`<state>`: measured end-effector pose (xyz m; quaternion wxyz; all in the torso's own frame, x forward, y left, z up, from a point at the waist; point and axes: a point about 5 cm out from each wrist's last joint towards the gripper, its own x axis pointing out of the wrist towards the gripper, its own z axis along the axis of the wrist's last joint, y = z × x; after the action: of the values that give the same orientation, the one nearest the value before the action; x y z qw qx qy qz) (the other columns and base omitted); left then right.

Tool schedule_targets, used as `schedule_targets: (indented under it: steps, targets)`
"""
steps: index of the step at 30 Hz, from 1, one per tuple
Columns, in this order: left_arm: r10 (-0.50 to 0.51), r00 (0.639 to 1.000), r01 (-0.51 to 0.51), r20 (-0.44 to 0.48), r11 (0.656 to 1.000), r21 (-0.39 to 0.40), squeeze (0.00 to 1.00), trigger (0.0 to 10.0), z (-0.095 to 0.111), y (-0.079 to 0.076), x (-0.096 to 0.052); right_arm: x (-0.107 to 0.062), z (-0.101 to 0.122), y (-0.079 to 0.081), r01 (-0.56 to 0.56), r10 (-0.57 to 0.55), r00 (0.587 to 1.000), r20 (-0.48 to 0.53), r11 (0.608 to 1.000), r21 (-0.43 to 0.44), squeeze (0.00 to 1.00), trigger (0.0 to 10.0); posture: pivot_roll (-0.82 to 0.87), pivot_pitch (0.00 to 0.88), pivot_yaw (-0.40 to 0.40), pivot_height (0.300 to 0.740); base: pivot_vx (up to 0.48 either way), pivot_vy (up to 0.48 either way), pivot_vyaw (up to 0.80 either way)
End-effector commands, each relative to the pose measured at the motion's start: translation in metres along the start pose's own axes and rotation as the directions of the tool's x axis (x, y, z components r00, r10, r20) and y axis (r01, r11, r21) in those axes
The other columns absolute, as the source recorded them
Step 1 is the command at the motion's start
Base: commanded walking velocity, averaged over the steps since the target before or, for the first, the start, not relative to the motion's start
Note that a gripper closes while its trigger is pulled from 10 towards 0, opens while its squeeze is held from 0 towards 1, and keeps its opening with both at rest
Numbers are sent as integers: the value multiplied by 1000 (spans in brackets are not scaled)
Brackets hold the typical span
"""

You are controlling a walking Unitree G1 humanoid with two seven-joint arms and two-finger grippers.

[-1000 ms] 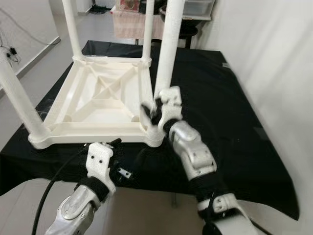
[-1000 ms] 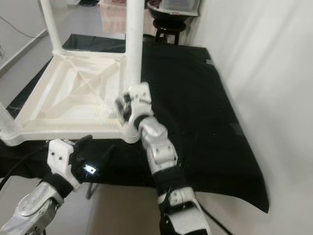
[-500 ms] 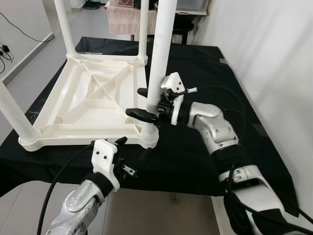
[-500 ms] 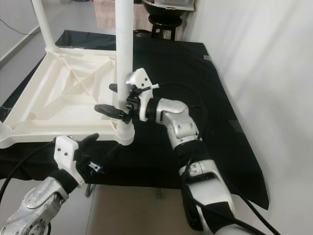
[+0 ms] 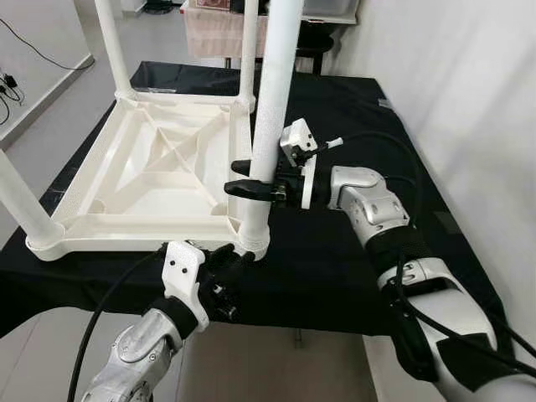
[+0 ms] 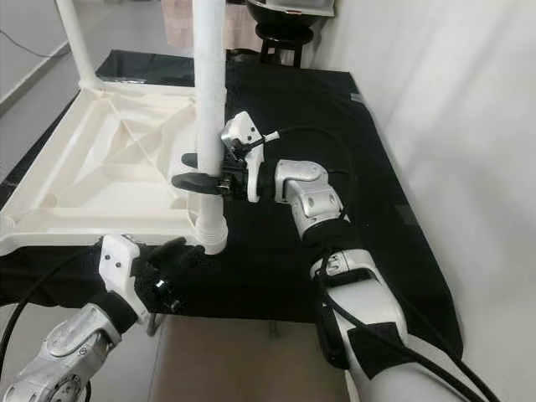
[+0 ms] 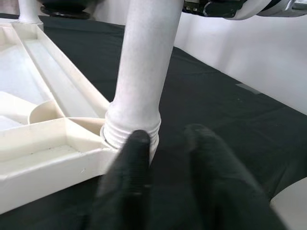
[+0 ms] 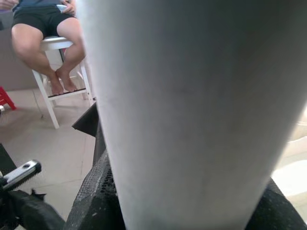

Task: Building children table

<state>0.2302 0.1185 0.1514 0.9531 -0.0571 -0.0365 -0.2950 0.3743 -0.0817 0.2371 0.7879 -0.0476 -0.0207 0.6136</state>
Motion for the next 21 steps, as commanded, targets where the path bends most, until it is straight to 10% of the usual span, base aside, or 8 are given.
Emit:
schedule_targets:
  steps: [1, 4, 5, 6, 9, 10, 14, 21]
  targets:
    - [-10, 1000, 10, -10, 1000, -18, 0, 0, -2, -3, 0, -10, -6, -3, 48, -48, 999, 7, 999, 14, 0, 0, 70, 93, -101, 740, 0, 0, 0]
    - [-11, 1000, 11, -9, 1000, -20, 0, 0, -2, -3, 0, -13, -8, -3, 82, -82, 997, 6, 996, 18, 0, 0, 68, 96, -102, 740, 0, 0, 0]
    - [-12, 1000, 12, -9, 1000, -21, 0, 2706, -1, -3, 0, -14, -9, -4, 99, -99, 995, 6, 995, 21, 0, 0, 68, 96, -102, 740, 0, 0, 0]
    - [-16, 1000, 16, -9, 1000, -22, 0, 0, -1, -3, -1, -14, -16, 1, 135, -135, 991, 5, 990, 48, 0, 0, 63, 104, -102, 740, 0, 0, 0]
    - [-17, 1000, 17, -8, 1000, -22, 0, 0, 0, -2, -1, -10, -28, 10, 188, -188, 982, -17, 977, 98, 0, 0, 61, 110, -98, 740, 0, 0, 0]
    - [-19, 1000, 18, -8, 1000, -21, 0, 10000, 1, -1, -1, -1, -50, 21, 416, -406, 909, -100, 899, 138, 0, 0, 58, 112, -86, 740, 0, 0, 0]
    - [-19, 1000, 19, -8, 1000, -18, 0, 10000, 2, 2, -2, 4, -86, 63, 740, -701, 670, -246, 658, 139, 0, 0, 61, 114, -76, 740, 0, 0, 0]
    - [-15, 1000, 15, -15, 1000, -20, 0, 10000, 0, 6, 0, 20, -75, 46, 746, -718, 663, -211, 656, 113, 0, 0, 66, 89, -76, 740, 0, 0, 0]
